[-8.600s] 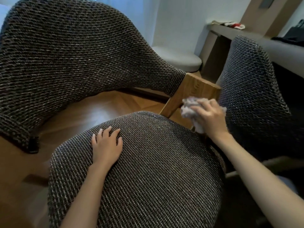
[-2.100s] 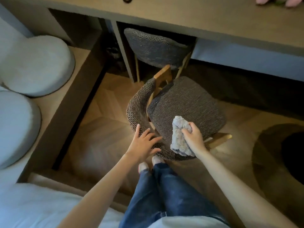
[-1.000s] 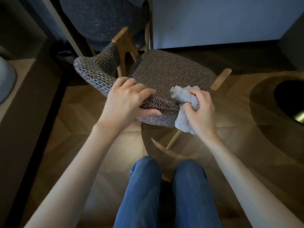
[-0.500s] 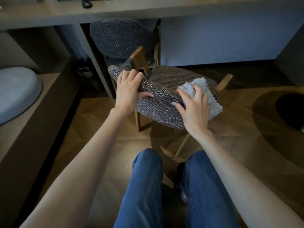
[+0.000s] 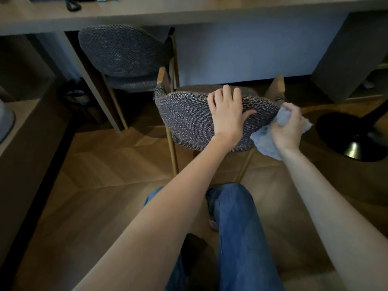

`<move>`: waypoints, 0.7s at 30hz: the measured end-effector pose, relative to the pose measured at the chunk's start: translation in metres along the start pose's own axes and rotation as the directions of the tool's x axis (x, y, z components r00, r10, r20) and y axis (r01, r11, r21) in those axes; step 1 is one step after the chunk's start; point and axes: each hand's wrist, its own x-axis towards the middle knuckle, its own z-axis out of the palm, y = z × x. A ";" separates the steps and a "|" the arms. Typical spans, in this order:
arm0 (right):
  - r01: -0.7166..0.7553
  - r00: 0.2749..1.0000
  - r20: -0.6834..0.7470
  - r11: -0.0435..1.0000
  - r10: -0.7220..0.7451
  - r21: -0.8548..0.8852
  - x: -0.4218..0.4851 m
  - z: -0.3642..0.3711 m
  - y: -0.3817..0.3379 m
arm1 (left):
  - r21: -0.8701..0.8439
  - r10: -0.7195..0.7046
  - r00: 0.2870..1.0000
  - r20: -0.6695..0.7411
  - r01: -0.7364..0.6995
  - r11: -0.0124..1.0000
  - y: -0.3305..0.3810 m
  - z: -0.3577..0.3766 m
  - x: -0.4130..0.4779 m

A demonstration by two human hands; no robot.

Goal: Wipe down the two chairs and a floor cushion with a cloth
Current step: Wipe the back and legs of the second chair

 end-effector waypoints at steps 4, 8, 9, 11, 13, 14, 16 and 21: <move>-0.100 0.994 -0.023 0.964 0.110 0.247 -0.031 -0.019 0.000 | -0.426 0.175 0.974 -0.146 -0.221 0.877 -0.016 -0.014 -0.027; -0.167 0.973 0.210 0.915 0.094 0.366 -0.067 -0.034 -0.011 | -0.612 0.165 0.985 -0.050 -0.160 0.774 -0.056 -0.034 -0.077; -0.163 0.956 0.289 0.919 0.057 0.359 -0.076 -0.037 -0.015 | -0.617 0.177 0.984 0.020 -0.127 0.777 -0.065 -0.038 -0.088; -0.115 0.900 0.432 0.931 -0.051 0.348 -0.091 -0.040 -0.023 | -0.635 0.218 0.965 0.145 -0.078 0.769 -0.077 -0.046 -0.104; -0.058 0.841 0.520 0.929 -0.152 0.366 -0.103 -0.042 -0.030 | -0.677 0.240 0.939 0.247 -0.010 0.736 -0.082 -0.054 -0.115; -0.030 0.819 0.539 0.923 -0.197 0.383 -0.107 -0.042 -0.033 | -0.706 0.224 0.927 0.299 0.057 0.705 -0.082 -0.058 -0.121; 0.023 0.797 0.542 0.910 -0.267 0.414 -0.115 -0.044 -0.036 | -0.746 0.145 0.905 0.400 0.230 0.625 -0.083 -0.062 -0.131; 0.169 0.841 0.425 0.908 -0.336 0.383 -0.123 -0.049 -0.031 | -0.747 0.027 0.839 0.543 0.469 0.471 -0.089 -0.068 -0.153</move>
